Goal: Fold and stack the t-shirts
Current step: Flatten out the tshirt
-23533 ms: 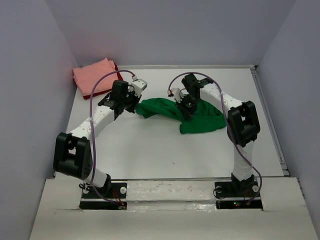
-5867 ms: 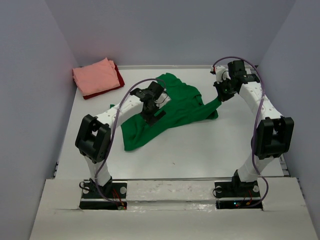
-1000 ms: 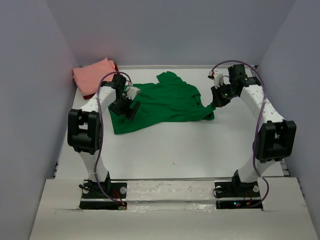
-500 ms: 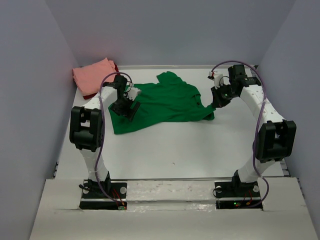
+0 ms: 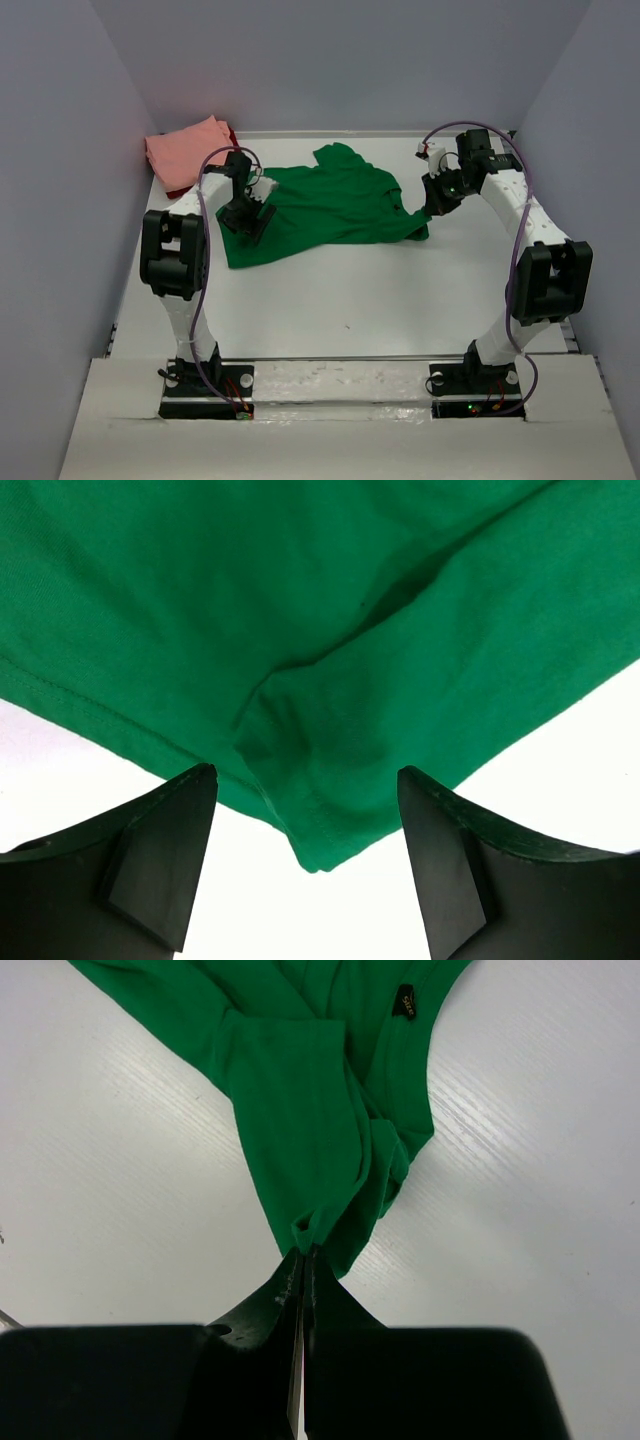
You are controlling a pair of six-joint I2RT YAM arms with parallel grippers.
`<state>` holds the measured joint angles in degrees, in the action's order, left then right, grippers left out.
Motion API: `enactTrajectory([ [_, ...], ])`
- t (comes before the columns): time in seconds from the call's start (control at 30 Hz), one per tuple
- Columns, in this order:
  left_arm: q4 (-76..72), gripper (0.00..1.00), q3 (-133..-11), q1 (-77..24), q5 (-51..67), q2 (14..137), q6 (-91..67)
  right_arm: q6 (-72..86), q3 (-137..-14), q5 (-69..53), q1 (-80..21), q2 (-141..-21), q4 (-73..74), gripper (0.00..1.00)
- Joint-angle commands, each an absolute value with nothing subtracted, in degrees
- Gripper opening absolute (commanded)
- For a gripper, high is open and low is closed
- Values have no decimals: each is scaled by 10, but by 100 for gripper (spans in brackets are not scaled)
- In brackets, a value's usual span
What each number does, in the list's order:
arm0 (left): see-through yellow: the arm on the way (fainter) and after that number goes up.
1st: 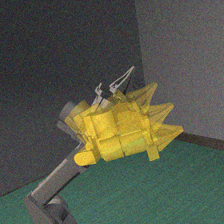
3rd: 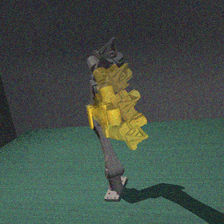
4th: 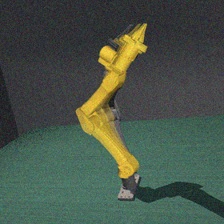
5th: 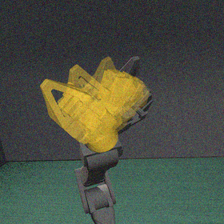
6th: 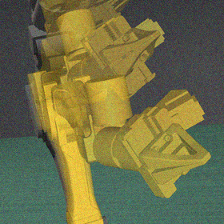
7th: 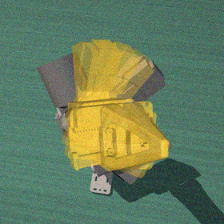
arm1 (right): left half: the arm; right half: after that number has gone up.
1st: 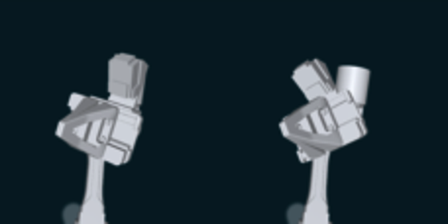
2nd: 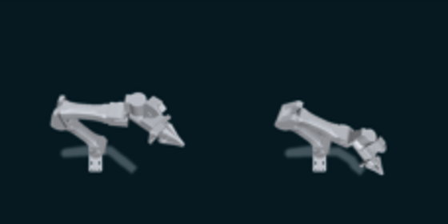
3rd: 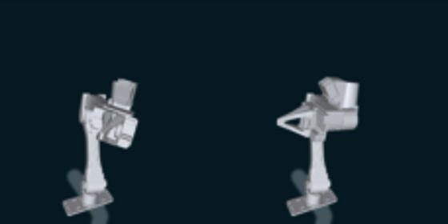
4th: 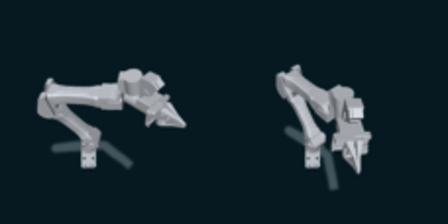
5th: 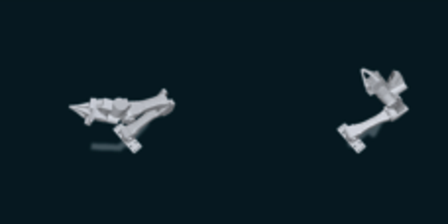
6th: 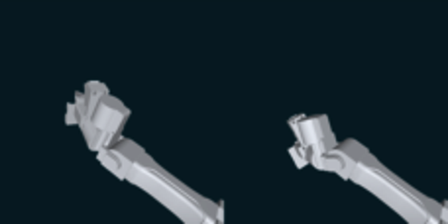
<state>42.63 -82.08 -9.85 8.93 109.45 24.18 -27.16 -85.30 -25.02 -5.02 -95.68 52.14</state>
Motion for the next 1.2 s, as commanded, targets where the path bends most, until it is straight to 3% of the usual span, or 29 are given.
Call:
enactTrajectory([
  [0.0, 432, 79, -818, -83, 89, 1098, 249, -275, -849, -245, -55, -938, 522, 0],
  [0.23, 433, 68, -819, -78, 97, 1100, 250, -273, -852, -250, -55, -940, 522, 0],
  [0.4, 441, 50, -831, -78, 111, 1100, 250, -272, -852, -251, -55, -943, 522, 0],
  [0.93, 431, 45, -828, -79, 109, 1111, 247, -272, -853, -250, -55, -941, 522, 0],
  [1.0, 432, 42, -832, -79, 107, 1111, 248, -272, -853, -252, -55, -942, 523, 0],
  [1.17, 433, 24, -837, -79, 98, 1116, 250, -271, -855, -253, -55, -943, 523, 0],
])
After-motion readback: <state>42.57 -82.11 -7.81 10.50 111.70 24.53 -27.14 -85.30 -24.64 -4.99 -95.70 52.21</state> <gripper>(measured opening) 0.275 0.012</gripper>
